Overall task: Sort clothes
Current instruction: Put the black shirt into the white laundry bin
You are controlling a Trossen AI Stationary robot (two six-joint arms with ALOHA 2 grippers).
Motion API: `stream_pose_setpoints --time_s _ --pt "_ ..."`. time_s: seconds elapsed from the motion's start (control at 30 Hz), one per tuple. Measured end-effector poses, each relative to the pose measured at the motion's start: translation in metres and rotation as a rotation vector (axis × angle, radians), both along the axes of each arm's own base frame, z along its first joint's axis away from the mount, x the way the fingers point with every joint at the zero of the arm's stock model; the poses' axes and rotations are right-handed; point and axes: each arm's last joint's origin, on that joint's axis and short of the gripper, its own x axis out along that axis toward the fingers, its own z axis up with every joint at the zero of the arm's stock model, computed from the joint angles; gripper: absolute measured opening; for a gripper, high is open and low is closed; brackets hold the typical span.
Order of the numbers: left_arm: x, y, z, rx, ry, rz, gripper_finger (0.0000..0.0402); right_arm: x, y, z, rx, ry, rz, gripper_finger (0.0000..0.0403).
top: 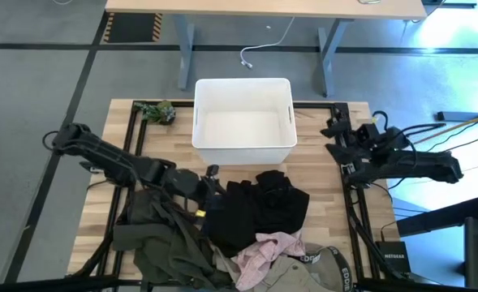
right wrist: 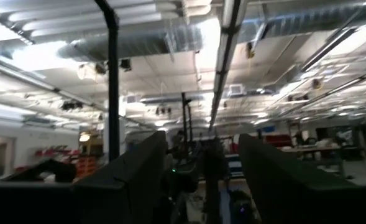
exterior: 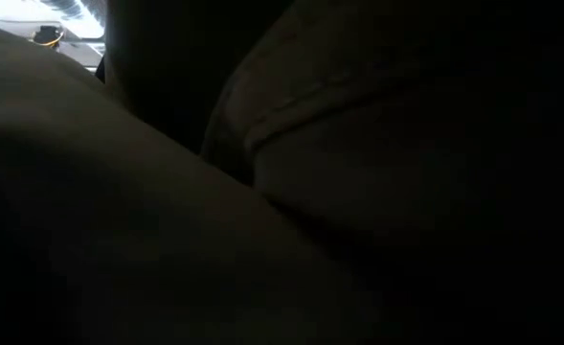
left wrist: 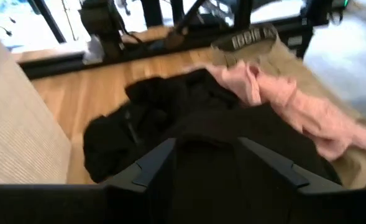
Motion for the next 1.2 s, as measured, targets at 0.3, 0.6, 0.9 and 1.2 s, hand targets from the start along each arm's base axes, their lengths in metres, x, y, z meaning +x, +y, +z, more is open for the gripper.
stream_pose_setpoints --time_s 0.3,0.6,0.9,1.2 --pt "0.005 -0.01 -0.024 -0.124 0.149 0.049 0.0164 0.057 0.0 0.042 -0.081 0.077 0.136 0.0222" --pt "0.012 -0.028 -0.047 -0.212 0.251 0.015 0.0164 0.099 -0.003 0.044 -0.164 0.123 0.109 0.0222" --pt "0.03 -0.032 -0.078 -0.118 0.257 -0.003 0.0164 0.095 0.031 0.056 -0.317 -0.038 0.35 0.0222" --pt "0.044 -0.006 -0.079 -0.03 0.199 0.058 0.0058 0.079 0.058 0.065 -0.369 -0.173 0.383 0.0222"
